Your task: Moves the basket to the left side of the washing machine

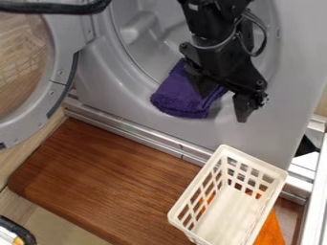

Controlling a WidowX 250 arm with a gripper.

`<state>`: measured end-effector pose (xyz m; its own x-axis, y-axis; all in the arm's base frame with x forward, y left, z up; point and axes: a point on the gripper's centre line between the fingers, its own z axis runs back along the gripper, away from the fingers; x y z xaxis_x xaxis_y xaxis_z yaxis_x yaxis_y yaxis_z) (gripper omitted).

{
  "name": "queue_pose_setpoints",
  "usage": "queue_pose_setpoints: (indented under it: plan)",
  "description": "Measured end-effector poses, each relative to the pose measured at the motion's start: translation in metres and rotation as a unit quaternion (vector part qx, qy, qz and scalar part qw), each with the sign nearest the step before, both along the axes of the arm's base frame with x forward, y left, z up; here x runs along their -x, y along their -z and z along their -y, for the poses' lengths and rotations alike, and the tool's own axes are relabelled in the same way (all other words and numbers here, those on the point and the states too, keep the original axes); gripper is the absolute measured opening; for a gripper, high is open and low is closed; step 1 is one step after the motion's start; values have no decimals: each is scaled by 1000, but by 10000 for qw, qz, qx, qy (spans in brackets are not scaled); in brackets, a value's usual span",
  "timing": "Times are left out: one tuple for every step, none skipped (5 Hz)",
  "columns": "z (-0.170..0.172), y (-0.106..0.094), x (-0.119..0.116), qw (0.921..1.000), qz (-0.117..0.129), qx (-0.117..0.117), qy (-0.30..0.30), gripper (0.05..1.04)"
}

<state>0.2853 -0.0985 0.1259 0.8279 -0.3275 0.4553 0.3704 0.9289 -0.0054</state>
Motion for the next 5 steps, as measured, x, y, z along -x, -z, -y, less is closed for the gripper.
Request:
queue_pose_setpoints:
  plan:
    - [0, 9, 3, 9999, -145, -25, -10, 1000]
    - [-6, 30, 13, 9990, -355, 161, -198, 1000]
    - [-8, 47, 20, 9986, -420, 237, -234, 1000]
    - [-12, 75, 28, 9974, -553, 208, -424, 1000]
    - [-9, 96, 30, 9957, -802, 153, -447, 1000]
